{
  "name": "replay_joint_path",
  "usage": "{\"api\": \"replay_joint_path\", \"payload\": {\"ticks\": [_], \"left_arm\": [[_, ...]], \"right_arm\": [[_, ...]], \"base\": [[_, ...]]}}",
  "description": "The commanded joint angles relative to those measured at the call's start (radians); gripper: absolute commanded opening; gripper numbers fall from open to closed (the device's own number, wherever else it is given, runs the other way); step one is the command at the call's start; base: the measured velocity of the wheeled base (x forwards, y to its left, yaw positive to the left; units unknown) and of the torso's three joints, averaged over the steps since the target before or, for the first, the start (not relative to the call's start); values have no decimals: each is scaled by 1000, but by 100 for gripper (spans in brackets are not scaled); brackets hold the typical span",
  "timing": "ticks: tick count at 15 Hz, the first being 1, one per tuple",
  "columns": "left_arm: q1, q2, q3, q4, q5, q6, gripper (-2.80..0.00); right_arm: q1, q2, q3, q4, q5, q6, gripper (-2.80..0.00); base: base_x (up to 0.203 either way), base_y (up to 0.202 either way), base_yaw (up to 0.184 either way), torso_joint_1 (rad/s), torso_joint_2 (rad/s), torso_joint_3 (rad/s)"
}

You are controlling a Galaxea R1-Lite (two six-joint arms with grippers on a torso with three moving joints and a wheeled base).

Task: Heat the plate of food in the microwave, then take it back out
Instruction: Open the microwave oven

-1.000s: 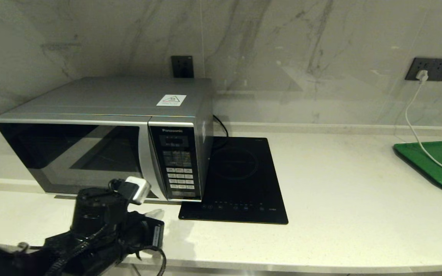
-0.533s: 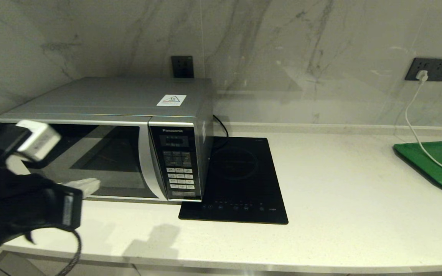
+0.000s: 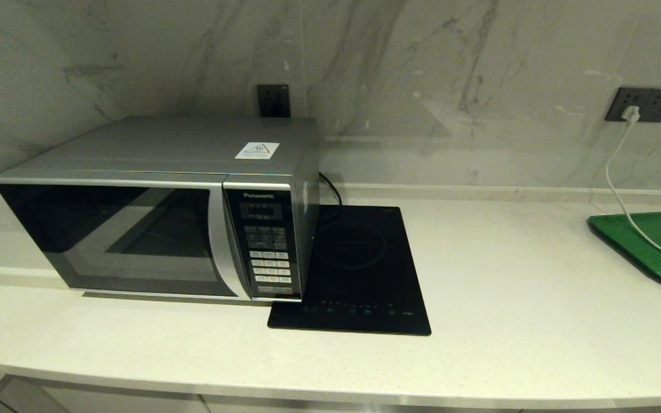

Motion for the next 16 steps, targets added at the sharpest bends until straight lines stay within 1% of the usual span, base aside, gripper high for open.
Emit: {"api": "replay_joint_path", "payload": {"ticks": [1,2,6,7,8,9,10,11,12,14,15,16], "left_arm": [[139,-199,0,71,-122,39,-280],[147,-254,25,81,-161,47,-280],[140,-462,144,85,-226,50,-280],[136,-498,187,78,-245,23,-280],[134,-503,212,51,-268,-49,-280],[133,-502,266,-4,-285,-68,-280],[133,-502,343,-77,-291,-72,-280],[133,-502,452,-178,-293,-73,-280],[133,-502,567,-299,-288,-73,-280],[133,-502,805,-580,-264,-59,-280],[133,-502,901,-750,-253,-52,-280],[133,-502,951,-852,-246,-49,-280]], "right_arm": [[1,0,0,2,0,1,-280],[0,0,1,2,0,1,-280],[0,0,-1,2,0,1,-280],[1,0,-1,2,0,1,-280],[0,0,-1,2,0,1,-280],[0,0,0,2,0,1,-280],[0,0,-1,2,0,1,-280],[0,0,0,2,0,1,-280],[0,0,-1,2,0,1,-280],[0,0,1,2,0,1,-280],[1,0,0,2,0,1,-280],[0,0,0,2,0,1,-280]], "base": [[0,0,0,0,0,0],[0,0,0,0,0,0],[0,0,0,0,0,0],[0,0,0,0,0,0],[0,0,0,0,0,0],[0,0,0,0,0,0],[0,0,0,0,0,0],[0,0,0,0,0,0],[0,0,0,0,0,0],[0,0,0,0,0,0],[0,0,0,0,0,0],[0,0,0,0,0,0]]}}
